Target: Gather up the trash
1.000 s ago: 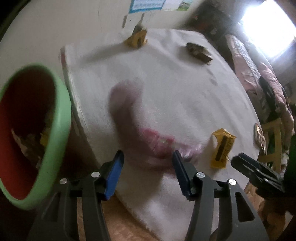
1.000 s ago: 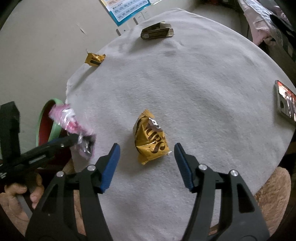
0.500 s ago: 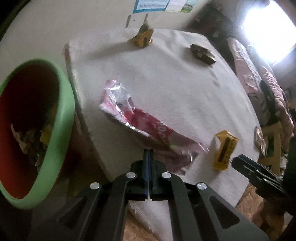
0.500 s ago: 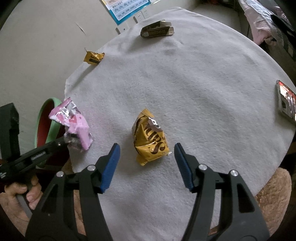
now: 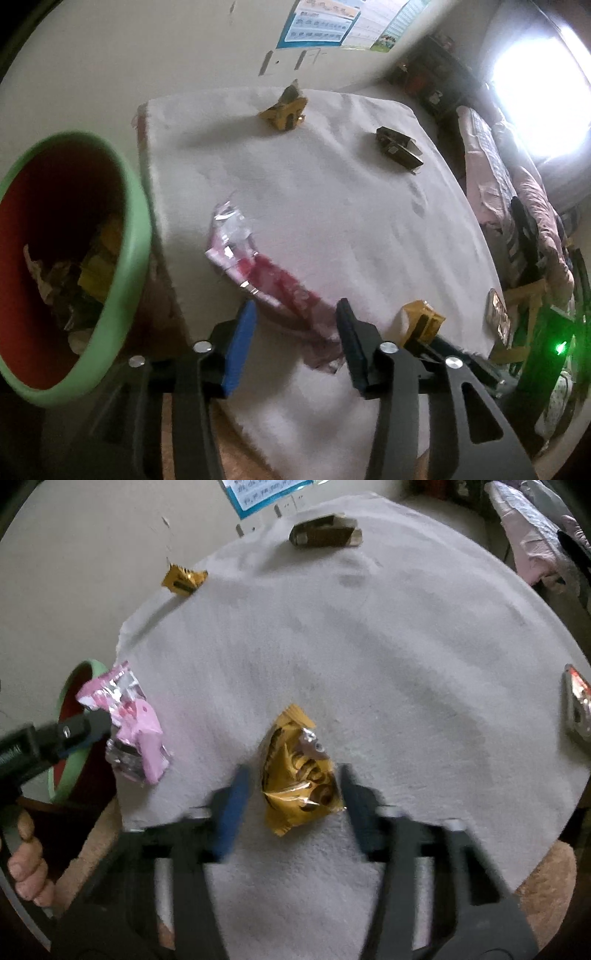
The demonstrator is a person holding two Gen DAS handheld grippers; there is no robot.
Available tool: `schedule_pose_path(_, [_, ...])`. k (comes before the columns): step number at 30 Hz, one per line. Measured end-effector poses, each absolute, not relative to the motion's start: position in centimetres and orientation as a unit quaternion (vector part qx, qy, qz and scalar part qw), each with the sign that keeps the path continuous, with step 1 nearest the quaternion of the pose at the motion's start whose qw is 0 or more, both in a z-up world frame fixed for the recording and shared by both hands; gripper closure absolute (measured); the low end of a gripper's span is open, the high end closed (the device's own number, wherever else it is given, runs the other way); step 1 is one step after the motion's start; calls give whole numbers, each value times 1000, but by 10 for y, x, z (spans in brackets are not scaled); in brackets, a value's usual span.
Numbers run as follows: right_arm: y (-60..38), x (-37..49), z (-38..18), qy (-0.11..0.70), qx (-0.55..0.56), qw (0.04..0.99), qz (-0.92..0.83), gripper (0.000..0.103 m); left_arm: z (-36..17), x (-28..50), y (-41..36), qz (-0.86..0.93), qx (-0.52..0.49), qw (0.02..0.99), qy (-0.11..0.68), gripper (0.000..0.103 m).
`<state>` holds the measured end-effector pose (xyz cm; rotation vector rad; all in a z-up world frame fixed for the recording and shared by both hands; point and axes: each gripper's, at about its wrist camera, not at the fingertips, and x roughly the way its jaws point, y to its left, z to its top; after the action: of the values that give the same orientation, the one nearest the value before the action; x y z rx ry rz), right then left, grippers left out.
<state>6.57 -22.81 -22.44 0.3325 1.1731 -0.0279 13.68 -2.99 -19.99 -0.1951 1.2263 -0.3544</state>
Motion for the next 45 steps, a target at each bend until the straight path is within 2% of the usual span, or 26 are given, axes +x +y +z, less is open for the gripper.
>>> schedule_pose_path(2, [-229, 64, -223, 544, 156, 825, -10, 70, -203, 140, -39, -161, -78, 801, 572, 54])
schedule_pose_path(9, [-238, 53, -206, 516, 159, 842, -10, 71, -223, 141, -63, -147, -42, 794, 588, 56])
schedule_pose_path(10, [-238, 52, -206, 516, 162, 841, -10, 71, -223, 140, -63, -148, -39, 796, 585, 61])
schedule_pose_path(12, [-239, 50, -206, 515, 166, 841, -11, 71, -221, 140, -63, -155, -35, 796, 585, 97])
schedule_pose_path(13, [-238, 50, -205, 513, 168, 842, -11, 71, -221, 140, -61, -159, -37, 793, 587, 101])
schedule_pose_path(17, [-235, 49, -193, 503, 168, 848, -3, 71, -212, 137, -46, -166, -55, 797, 579, 103])
schedule_pose_path(28, [-177, 85, -146, 477, 134, 866, 73, 71, -132, 134, 51, -94, -42, 881, 462, 103])
schedule_pose_path(40, [-21, 160, -147, 500, 61, 833, 228, 70, -148, 128, 167, 38, -59, 881, 467, 103])
schedule_pose_path(43, [5, 171, -151, 504, 49, 826, 249, 67, -155, 127, 179, 51, -61, 878, 472, 103])
schedule_pose_path(45, [16, 175, -154, 508, 47, 818, 264, 56, -159, 126, 185, 67, -59, 877, 473, 97])
